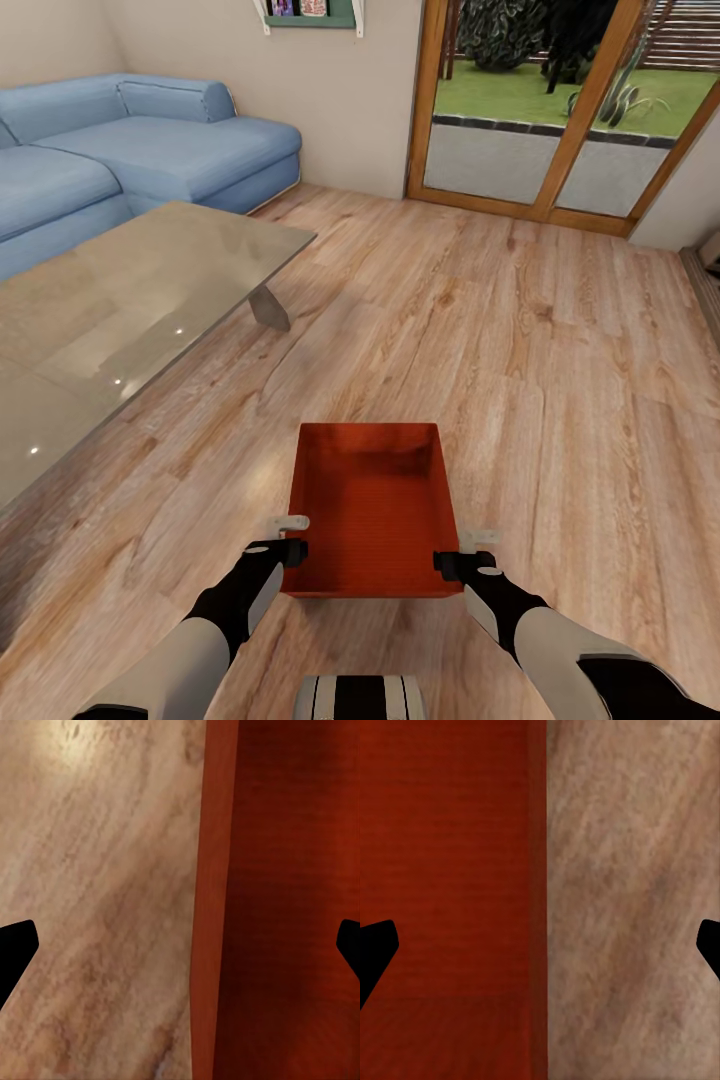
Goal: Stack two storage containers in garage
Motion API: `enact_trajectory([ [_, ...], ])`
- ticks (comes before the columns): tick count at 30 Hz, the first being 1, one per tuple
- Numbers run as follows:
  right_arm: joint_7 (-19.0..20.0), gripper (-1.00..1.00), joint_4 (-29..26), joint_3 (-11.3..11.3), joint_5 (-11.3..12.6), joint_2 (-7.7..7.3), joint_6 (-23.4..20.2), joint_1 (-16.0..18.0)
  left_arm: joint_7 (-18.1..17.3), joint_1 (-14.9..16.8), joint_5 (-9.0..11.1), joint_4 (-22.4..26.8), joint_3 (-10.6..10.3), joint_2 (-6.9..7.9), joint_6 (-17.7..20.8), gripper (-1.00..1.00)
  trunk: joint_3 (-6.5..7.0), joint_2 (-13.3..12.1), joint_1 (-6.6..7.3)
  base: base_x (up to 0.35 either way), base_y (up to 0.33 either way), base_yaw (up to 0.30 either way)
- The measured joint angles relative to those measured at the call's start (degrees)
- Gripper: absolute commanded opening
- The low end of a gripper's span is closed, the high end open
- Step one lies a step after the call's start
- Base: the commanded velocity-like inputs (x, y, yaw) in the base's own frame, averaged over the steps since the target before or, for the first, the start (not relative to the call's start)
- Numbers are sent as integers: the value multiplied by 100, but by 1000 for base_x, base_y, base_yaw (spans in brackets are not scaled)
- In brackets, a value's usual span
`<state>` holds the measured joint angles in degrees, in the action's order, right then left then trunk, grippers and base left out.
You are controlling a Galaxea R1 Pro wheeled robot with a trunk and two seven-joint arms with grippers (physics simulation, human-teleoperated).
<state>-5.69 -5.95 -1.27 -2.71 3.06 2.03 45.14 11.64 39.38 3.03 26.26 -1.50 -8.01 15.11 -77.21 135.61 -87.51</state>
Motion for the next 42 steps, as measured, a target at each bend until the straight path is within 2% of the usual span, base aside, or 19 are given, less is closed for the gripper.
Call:
enact_trajectory([
  [24, 0, 100, 0, -8, 0, 0, 10, 0, -13, 0, 17, -18, 14, 0, -5, 100, 0, 0, 0, 0, 0, 0],
  [25, 0, -100, 0, -8, 0, 0, 13, 0, -11, 0, 20, -21, 19, 0, -8, -100, 0, 0, 0, 0, 0, 0],
  [28, 0, -100, 0, -8, 0, 0, 13, 0, -12, 0, 39, -32, 29, 1, -3, -100, 0, 0, 0, 0, 0, 0],
  [30, 41, -100, 0, 49, 20, 4, 14, -1, -53, 1, 151, -35, -5, -7, -38, -100, 0, 0, 0, 0, 0, 0],
  [42, 30, -100, -7, 46, 20, 13, 14, 0, -32, -1, 163, -23, -18, -23, -84, -100, 0, 0, 0, 0, 0, 0],
])
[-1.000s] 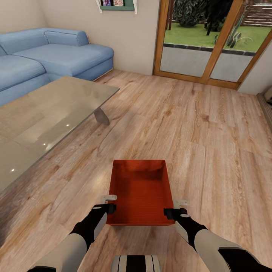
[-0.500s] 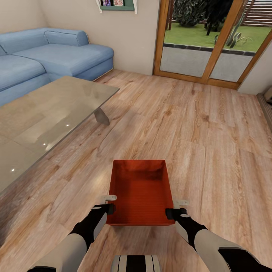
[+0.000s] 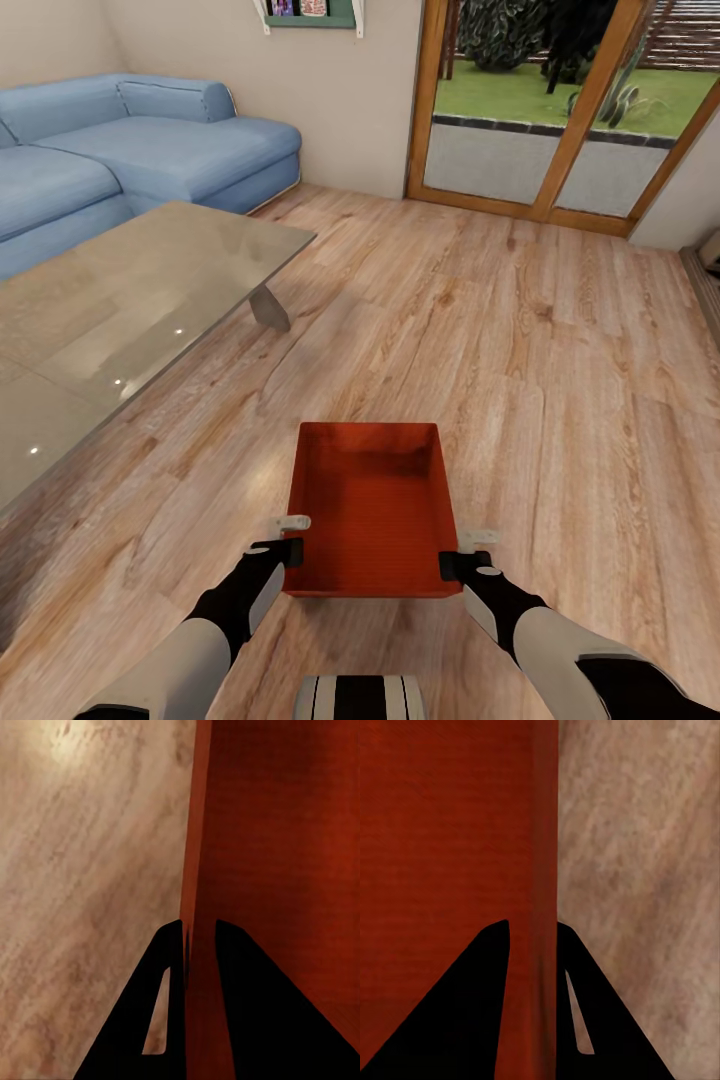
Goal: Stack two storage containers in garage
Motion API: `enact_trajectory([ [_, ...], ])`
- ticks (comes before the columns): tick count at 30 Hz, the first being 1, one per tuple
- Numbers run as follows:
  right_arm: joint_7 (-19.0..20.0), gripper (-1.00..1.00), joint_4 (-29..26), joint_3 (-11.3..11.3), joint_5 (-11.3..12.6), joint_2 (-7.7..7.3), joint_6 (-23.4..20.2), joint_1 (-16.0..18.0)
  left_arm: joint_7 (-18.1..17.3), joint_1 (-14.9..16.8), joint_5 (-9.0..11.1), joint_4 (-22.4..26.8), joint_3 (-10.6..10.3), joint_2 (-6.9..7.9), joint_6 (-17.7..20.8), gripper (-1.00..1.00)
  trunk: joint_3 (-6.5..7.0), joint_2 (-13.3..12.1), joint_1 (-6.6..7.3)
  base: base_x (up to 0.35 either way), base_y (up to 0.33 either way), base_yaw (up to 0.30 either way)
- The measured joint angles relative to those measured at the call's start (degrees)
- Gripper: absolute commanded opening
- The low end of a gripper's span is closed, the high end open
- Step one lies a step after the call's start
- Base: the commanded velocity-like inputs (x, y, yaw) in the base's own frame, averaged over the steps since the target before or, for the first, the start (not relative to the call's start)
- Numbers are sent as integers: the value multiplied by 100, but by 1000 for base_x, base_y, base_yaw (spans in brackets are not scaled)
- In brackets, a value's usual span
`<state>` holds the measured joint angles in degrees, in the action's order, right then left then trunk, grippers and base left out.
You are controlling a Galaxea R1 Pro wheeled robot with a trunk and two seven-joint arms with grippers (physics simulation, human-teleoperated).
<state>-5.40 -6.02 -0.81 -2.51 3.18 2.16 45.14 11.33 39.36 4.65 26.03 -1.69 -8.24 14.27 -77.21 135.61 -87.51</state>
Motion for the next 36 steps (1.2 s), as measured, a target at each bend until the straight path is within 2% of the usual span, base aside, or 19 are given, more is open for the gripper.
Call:
enact_trajectory([
  [3, 0, -100, -2, 0, -1, -1, 0, 0, 0, 0, 3, -4, 4, -1, -1, -100, 0, 0, 0, 0, 0, 0],
  [36, -4, -100, 3, 5, 11, 14, 0, -1, -13, 1, -7, 6, 42, 8, 61, -100, 592, -1322, 725, 0, 0, 0],
])
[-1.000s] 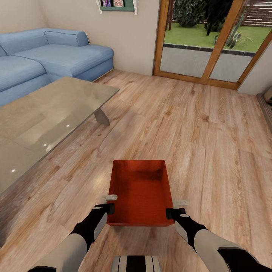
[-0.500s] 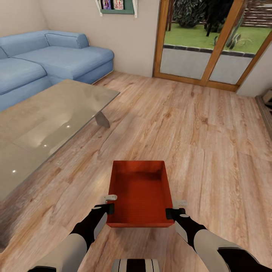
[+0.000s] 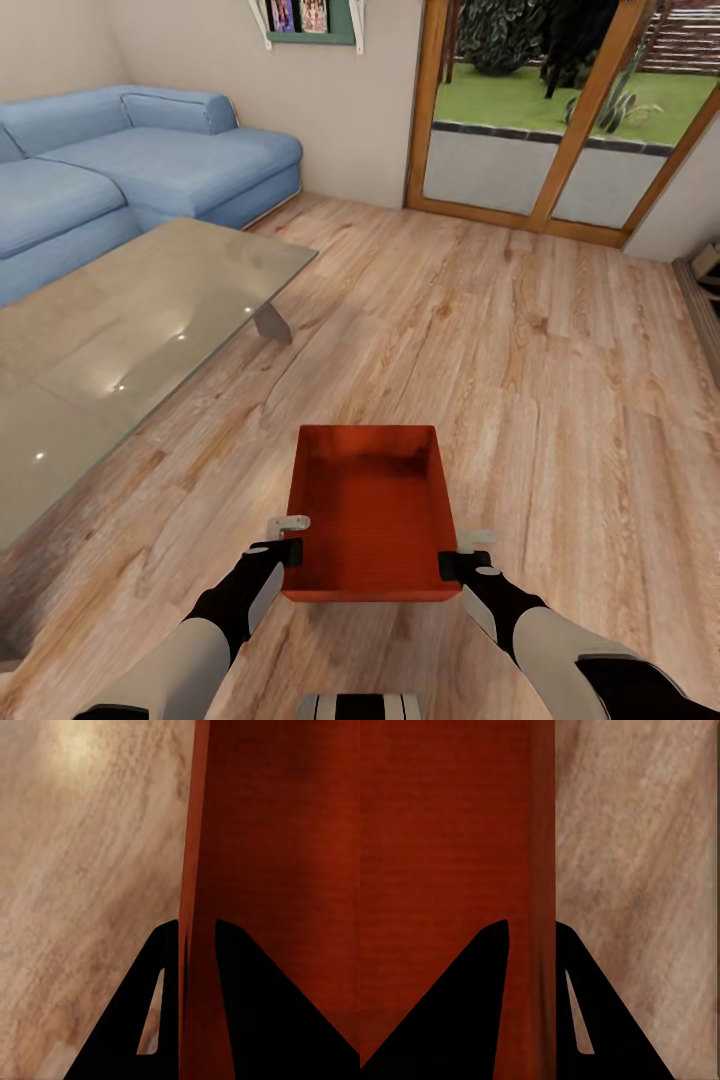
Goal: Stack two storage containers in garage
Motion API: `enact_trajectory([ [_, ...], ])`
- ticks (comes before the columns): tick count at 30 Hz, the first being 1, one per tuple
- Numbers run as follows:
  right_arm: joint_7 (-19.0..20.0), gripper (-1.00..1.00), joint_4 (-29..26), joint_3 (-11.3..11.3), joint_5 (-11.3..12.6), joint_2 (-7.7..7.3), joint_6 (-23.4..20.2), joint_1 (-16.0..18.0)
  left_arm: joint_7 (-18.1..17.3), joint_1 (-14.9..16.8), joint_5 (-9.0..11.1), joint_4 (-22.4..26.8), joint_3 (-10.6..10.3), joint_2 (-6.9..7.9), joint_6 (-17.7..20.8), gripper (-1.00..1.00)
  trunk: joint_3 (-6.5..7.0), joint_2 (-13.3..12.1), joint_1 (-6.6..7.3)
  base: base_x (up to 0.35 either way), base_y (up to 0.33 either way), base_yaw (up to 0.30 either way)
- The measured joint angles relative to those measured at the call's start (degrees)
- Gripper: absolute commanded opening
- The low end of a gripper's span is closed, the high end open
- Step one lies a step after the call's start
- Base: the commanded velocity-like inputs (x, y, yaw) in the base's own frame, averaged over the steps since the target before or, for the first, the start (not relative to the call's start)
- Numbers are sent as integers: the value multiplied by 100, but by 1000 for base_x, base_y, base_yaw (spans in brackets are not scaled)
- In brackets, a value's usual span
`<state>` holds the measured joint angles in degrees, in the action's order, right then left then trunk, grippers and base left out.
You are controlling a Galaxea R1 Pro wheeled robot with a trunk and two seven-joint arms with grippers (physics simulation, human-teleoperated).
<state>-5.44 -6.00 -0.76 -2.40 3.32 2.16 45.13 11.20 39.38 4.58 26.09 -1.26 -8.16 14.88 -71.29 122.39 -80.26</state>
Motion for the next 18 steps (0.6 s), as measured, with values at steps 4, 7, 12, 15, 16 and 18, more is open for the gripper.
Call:
enact_trajectory([
  [4, 0, -100, 0, 0, 0, 0, 0, 0, 0, 0, 0, 0, 0, 0, 0, -100, 72, -160, 88, 0, 0, 0],
  [7, 0, -100, 0, 1, 0, 0, 0, 0, 0, 0, 0, 0, 0, 0, 0, -100, 126, -281, 154, 0, 0, 0],
  [12, 2, -100, -1, 0, -1, 0, -1, 0, 0, 0, 1, -1, 0, 0, 0, -100, 215, -481, 264, 0, 0, 0],
  [15, 2, -100, -2, -1, -3, 0, -7, 0, 0, 0, 2, -2, 1, 0, 1, -100, 269, -602, 329, 0, 0, 0],
  [16, 2, -100, -3, -1, -4, 0, -7, 0, 0, 0, 3, -2, 1, 0, 1, -100, 287, -642, 351, 0, 0, 0],
  [18, 2, -100, -3, -1, -4, 0, -8, 0, 1, 0, 3, -2, 2, 0, 1, -100, 323, -722, 395, 0, 0, 0],
])
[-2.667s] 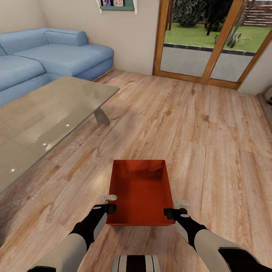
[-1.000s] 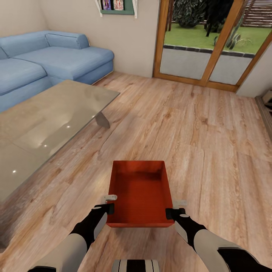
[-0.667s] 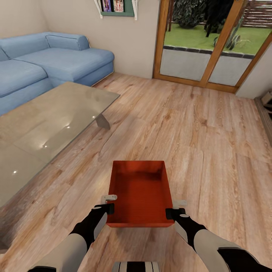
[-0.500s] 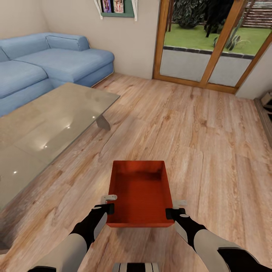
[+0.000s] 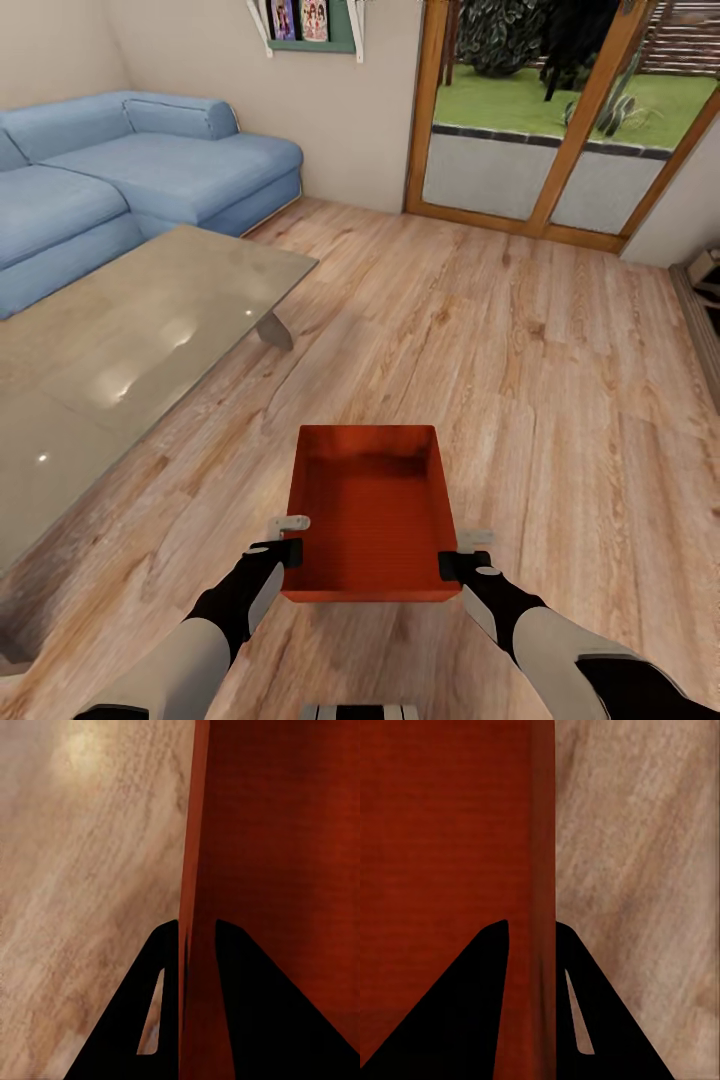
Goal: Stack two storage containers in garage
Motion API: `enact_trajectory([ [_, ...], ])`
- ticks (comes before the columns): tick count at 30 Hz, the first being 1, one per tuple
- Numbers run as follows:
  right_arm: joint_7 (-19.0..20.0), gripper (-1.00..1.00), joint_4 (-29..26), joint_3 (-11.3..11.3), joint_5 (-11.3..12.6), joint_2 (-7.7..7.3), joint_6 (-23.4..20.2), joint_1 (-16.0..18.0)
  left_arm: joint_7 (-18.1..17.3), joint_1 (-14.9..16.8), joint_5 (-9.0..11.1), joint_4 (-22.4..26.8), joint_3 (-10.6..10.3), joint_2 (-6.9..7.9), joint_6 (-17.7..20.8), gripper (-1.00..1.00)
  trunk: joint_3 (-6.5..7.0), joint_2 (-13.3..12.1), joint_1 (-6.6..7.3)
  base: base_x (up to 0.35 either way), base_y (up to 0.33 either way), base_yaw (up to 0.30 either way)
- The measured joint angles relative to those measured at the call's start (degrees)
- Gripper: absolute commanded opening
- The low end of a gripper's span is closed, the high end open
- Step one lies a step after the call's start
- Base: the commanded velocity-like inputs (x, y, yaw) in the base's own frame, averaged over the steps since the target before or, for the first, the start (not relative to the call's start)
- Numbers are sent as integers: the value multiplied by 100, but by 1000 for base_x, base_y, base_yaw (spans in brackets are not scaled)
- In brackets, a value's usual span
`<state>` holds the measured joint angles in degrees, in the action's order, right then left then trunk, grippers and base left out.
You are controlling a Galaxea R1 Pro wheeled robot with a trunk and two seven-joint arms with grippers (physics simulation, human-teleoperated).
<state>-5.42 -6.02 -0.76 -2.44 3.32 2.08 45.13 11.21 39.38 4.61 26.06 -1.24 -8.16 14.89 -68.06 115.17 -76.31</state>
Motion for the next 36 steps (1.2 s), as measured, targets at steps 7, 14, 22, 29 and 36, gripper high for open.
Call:
enact_trajectory([
  [7, 0, -100, 1, 0, 1, 0, 2, 0, 0, 0, -1, 1, 0, 0, 0, -100, 126, -281, 154, 0, 0, 0],
  [14, 0, -100, -5, 3, -5, 0, -18, 0, 1, -1, 7, -5, 3, 0, 2, -100, 251, -562, 308, 0, 0, 0],
  [22, -36, -100, -5, -2, -14, 19, -25, 1, 4, 1, -1, -3, 3, 8, 6, -100, 395, -882, 483, 0, 0, 0],
  [29, -36, -100, -3, -2, -10, 19, -17, 1, 3, 1, -4, -1, 2, 8, 5, -100, 521, -1163, 637, 0, 0, 0],
  [36, -37, -100, -1, -2, -7, 19, -10, 0, 3, 1, -6, 1, 1, 8, 5, -100, 646, -1444, 791, 0, 0, 0],
])
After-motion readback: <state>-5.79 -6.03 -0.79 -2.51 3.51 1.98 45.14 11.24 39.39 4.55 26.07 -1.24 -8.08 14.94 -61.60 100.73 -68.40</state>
